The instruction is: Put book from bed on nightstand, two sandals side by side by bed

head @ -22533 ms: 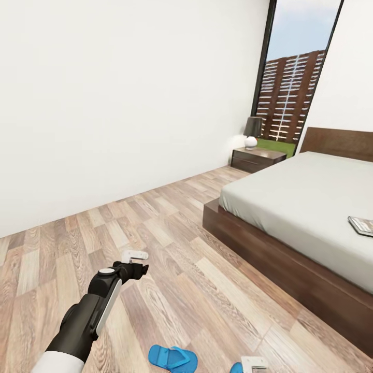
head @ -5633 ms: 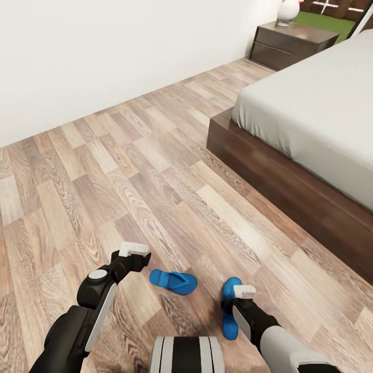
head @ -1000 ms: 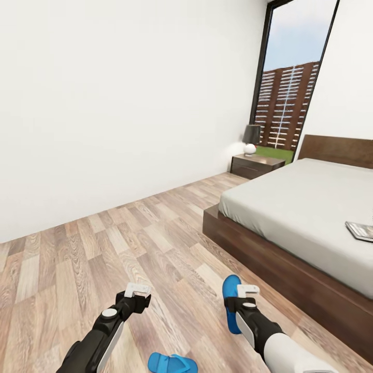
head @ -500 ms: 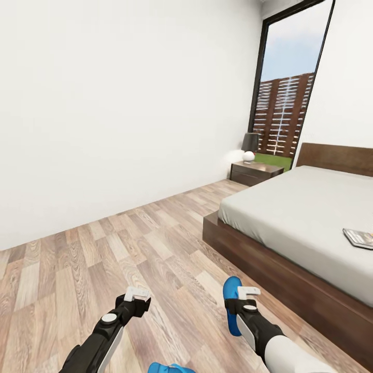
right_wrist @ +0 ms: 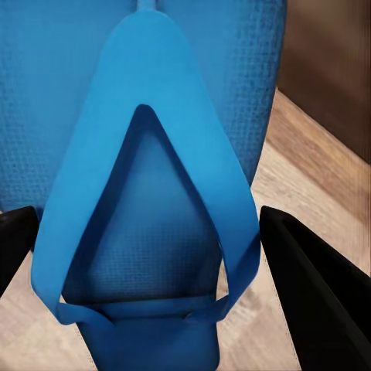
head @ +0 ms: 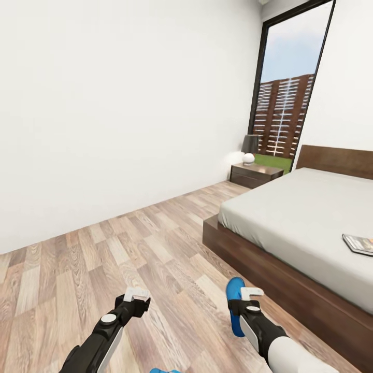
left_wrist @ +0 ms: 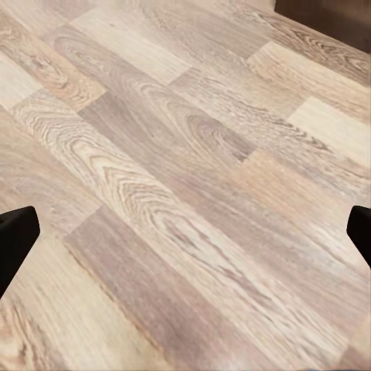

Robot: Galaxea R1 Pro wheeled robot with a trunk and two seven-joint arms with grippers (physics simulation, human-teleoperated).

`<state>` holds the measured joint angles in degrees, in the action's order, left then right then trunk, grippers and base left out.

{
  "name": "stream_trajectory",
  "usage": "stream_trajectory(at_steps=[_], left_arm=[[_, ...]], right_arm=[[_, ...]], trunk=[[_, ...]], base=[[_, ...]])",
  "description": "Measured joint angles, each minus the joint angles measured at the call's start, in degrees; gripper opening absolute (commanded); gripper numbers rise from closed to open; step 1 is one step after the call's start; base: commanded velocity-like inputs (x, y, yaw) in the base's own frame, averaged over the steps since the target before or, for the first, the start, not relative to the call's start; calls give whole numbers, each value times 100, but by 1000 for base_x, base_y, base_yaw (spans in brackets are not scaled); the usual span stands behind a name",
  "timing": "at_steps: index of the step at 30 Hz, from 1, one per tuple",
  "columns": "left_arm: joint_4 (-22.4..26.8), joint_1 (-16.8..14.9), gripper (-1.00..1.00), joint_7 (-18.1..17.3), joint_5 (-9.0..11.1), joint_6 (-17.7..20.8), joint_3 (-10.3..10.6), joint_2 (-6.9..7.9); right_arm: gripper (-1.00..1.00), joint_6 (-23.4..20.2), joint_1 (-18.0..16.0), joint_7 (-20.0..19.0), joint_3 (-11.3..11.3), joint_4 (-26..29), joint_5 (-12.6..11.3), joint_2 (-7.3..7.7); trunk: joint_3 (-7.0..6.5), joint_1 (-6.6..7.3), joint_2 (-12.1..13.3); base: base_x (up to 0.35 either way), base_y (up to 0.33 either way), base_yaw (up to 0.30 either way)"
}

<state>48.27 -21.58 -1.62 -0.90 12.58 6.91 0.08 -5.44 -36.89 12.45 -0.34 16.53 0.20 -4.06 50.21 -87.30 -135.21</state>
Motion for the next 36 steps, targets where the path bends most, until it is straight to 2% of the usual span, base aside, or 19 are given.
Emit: stream_trajectory(at_steps=[8, 17, 36], left_arm=[[-66, -4, 100, -1, 2, 1, -2, -11], [-384, -59, 100, -5, 15, -5, -6, -16], [-443, -65, 100, -6, 19, -110, -2, -17]], right_arm=[[-100, 24, 23, 0, 2, 2, -8, 67], [-100, 26, 25, 0, 2, 2, -8, 72], [-100, 26, 27, 0, 2, 7, -6, 58]], trunk=[[-144, 176, 321], [-305, 373, 682], [-646, 791, 1444]], base=[[0, 0, 0], [0, 0, 0], [0, 0, 0]])
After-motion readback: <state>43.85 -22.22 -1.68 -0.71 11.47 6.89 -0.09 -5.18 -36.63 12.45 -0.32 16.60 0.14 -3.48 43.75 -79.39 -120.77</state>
